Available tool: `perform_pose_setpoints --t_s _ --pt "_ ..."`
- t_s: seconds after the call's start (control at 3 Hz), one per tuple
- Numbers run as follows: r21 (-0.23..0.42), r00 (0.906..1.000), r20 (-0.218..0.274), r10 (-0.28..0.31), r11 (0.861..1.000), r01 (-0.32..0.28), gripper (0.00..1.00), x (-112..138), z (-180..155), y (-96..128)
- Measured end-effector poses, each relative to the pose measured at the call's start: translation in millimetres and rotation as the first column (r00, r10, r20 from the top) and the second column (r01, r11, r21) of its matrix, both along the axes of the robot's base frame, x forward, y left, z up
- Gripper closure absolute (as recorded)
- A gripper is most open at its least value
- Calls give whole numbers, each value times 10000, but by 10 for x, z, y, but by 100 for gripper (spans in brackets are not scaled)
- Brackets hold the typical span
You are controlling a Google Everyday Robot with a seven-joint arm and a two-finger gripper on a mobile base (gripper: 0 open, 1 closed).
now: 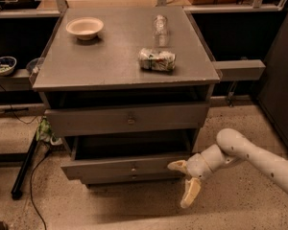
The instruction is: Open middle drawer
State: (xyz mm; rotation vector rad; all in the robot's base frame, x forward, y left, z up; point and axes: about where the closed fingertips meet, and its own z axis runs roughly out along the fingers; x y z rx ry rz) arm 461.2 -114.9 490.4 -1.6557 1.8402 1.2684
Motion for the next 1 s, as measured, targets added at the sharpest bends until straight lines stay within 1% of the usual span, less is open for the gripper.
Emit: perform_pose_setpoints --t_s 0.33,0.67,1.0 --pt "-703 9952 827 -515 9959 574 0 121 99 16" --pt "-1178 9848 1445 -964 9865 1139 0 201 186 0" --pt "-1455 9706 1726 -1678 9702 1936 0 348 176 -31"
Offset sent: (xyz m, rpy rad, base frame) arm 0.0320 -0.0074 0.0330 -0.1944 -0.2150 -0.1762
